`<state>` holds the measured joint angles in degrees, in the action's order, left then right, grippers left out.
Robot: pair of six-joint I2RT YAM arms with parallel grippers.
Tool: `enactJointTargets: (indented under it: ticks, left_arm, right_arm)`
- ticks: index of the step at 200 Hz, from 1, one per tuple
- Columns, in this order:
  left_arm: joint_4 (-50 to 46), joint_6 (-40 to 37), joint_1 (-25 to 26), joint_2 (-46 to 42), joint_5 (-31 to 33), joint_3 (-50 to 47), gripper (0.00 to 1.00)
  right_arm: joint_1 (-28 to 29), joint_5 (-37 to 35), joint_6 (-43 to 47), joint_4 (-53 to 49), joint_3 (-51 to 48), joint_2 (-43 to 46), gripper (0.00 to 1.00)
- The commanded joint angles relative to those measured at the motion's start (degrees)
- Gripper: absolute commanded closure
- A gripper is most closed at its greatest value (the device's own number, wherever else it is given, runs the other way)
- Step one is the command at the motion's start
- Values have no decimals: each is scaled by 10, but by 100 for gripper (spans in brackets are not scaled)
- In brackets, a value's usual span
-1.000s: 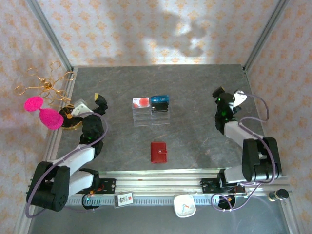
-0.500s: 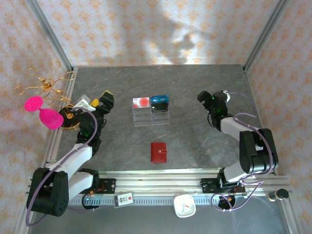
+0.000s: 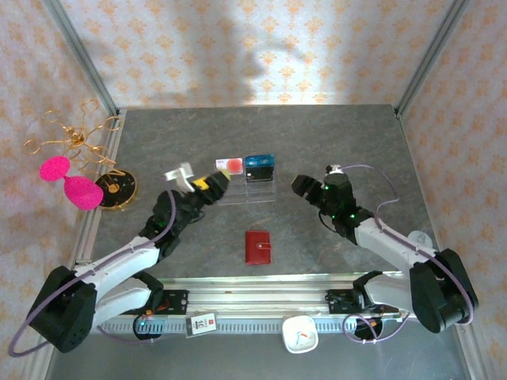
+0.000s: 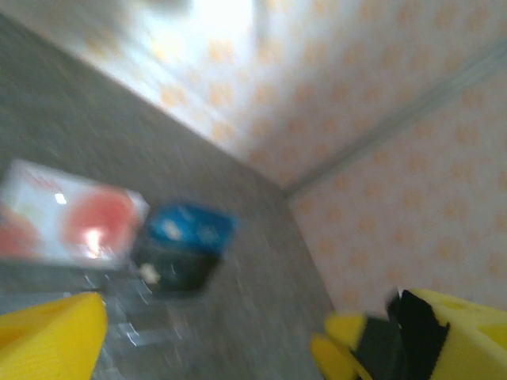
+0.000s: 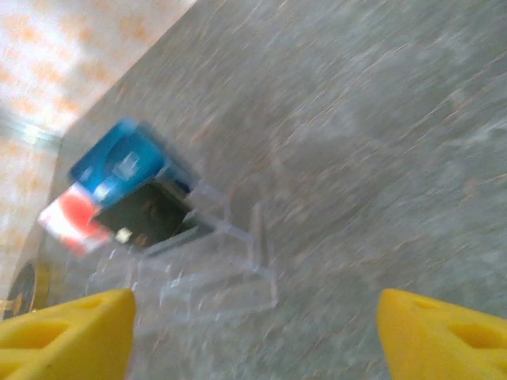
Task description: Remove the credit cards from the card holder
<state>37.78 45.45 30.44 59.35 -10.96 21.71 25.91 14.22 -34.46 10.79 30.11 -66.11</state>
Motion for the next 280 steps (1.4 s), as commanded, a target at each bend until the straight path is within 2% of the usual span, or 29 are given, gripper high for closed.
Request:
enactJointTargets:
  ticks: [1, 14, 27, 38, 60, 85, 108, 145, 165, 190, 206, 260, 280]
  left_arm:
    - [-108, -36, 76, 14, 25, 24, 11]
    - [-140, -39, 115, 32, 26, 18, 14]
    - [-167, -34, 142, 52, 18, 9, 16]
    - [-183, -30, 161, 62, 9, -2, 18]
    - [-186, -16, 185, 73, -18, -35, 29]
    - [-203, -5, 189, 71, -43, -53, 31]
    - [-219, -9, 190, 67, -47, -62, 31]
    - [-198, -19, 189, 130, -85, -58, 30]
    - [-169, -19, 190, 159, -104, -54, 32]
    - [-138, -19, 191, 185, -137, -43, 39]
    - [-125, -18, 193, 191, -154, -36, 42]
    - [-69, 12, 199, 182, -196, -40, 42]
    - [-38, 24, 199, 175, -205, -49, 45]
  right_arm:
    - [36, 49, 12, -28, -17, 6, 30]
    - [62, 78, 17, -37, -19, -12, 45]
    - [82, 96, 21, -48, -20, -33, 53]
    - [102, 109, 26, -55, -22, -46, 57]
    - [139, 132, 32, -53, -32, -62, 63]
    - [168, 149, 30, -49, -45, -69, 70]
    - [183, 156, 29, -48, -55, -69, 70]
    - [193, 162, 26, -45, -68, -72, 70]
    - [195, 169, 23, -33, -77, -74, 71]
    - [200, 187, 19, -6, -83, -85, 74]
    - [201, 195, 17, 5, -84, -93, 77]
    - [202, 212, 5, 49, -89, -110, 79]
    - [202, 216, 2, 63, -90, -125, 80]
